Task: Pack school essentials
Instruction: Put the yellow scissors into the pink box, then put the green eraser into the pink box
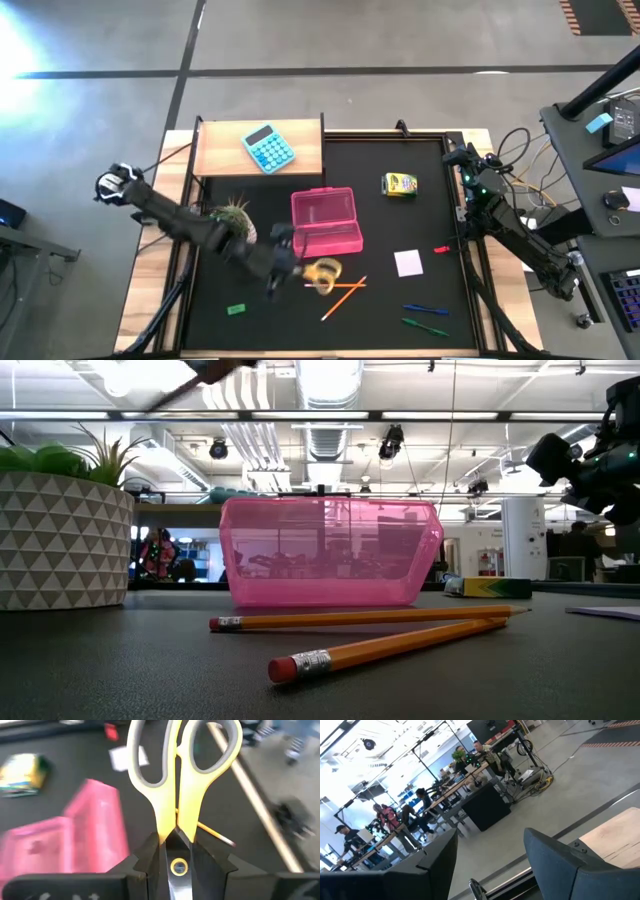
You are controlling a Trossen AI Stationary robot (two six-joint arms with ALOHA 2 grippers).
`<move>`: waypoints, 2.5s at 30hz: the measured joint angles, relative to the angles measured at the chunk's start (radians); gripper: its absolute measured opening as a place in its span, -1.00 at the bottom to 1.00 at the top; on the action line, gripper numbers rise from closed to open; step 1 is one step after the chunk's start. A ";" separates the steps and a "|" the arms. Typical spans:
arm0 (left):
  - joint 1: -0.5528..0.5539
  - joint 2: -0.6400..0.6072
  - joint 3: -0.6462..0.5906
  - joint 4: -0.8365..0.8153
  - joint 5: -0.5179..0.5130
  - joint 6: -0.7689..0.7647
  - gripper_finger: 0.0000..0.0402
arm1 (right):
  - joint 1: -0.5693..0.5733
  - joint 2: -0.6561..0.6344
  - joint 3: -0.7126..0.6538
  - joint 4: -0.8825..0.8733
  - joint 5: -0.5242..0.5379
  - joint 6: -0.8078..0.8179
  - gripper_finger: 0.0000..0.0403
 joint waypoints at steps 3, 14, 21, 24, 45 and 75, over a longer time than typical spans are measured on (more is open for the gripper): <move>0.092 0.003 0.014 0.024 0.000 0.040 -0.59 | 0.000 0.000 0.000 0.000 0.000 0.000 0.09; 0.323 0.162 0.013 0.147 0.105 0.090 -0.59 | 0.000 0.002 0.000 0.000 0.000 0.000 0.09; 0.398 0.236 -0.005 0.138 0.145 0.091 -0.59 | 0.000 0.006 0.000 0.000 0.001 0.000 0.09; 0.412 0.252 -0.013 0.119 0.169 0.085 -0.59 | 0.000 0.006 0.000 0.000 0.001 0.000 0.09; 0.404 0.354 -0.037 0.070 0.328 0.058 -0.59 | 0.000 0.006 0.000 0.000 0.001 0.000 0.09; 0.411 0.139 -0.032 0.068 0.263 0.195 -0.05 | 0.000 0.007 0.000 0.000 0.001 0.000 0.09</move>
